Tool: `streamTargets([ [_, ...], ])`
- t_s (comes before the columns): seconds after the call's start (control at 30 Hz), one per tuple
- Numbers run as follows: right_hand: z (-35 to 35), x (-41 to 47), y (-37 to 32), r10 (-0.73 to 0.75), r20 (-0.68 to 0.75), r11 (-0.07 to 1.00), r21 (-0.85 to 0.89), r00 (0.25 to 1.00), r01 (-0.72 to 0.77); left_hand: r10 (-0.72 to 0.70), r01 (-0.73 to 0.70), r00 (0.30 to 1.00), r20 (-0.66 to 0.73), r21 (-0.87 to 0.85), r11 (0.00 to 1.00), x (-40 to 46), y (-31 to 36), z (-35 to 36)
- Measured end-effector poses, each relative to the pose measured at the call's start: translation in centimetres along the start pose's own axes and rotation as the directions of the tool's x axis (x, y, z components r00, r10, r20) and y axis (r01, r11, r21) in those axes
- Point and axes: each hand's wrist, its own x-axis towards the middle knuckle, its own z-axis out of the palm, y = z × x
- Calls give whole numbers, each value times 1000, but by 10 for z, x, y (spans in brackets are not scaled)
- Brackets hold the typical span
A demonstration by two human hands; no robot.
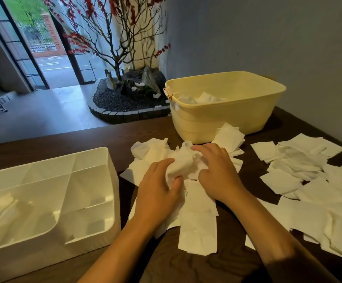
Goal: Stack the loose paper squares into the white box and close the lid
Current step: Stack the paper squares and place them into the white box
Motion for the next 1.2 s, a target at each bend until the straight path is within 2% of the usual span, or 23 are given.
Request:
streamTargets([
  [0.1,2,-4,-1,-15,242,993,-111,970,43,-24,24,1000,-20,-19,1000,0,1,-2],
  [0.2,1,-5,0,-24,335,969,-223,942,104,5,-6,1000,-19,-12,1000,-2,1,-4],
  [0.3,-3,-7,0,-45,304,971,-211,952,113,38,-39,997,-65,-25,999,-5,1,-8],
  [0.4,-5,-8,1,-29,213,982,-178,977,68,36,-51,994,-102,-141,989,-6,3,-11],
  [0.53,-5,-7,4,10,85,992,-126,996,1,-120,75,988,-102,-367,927,-2,5,-15],
  [0.6,-6,-5,5,34,50,994,-101,998,-29,-147,100,985,-88,-401,911,-1,6,-15],
  [0.7,-9,-6,5,3,86,991,-132,996,8,-78,39,991,-106,-330,943,-2,3,-12],
  [0.77,-13,-7,6,23,171,980,-200,985,11,-79,62,995,-58,-248,967,-1,4,-11],
  [0.87,-21,-9,6,104,281,934,-356,954,3,-28,29,998,48,-5,1000,-4,10,-11],
  [0.97,-25,-9,4,161,343,930,-368,926,-25,-35,-6,984,172,234,972,-8,14,-11],
  [1.07,-24,-12,-1,135,352,948,-319,926,-17,-38,-1,984,173,220,976,-7,9,-11],
  [1.2,-15,-14,-2,73,188,980,-197,979,-35,-19,12,998,64,122,993,-5,7,-15],
])
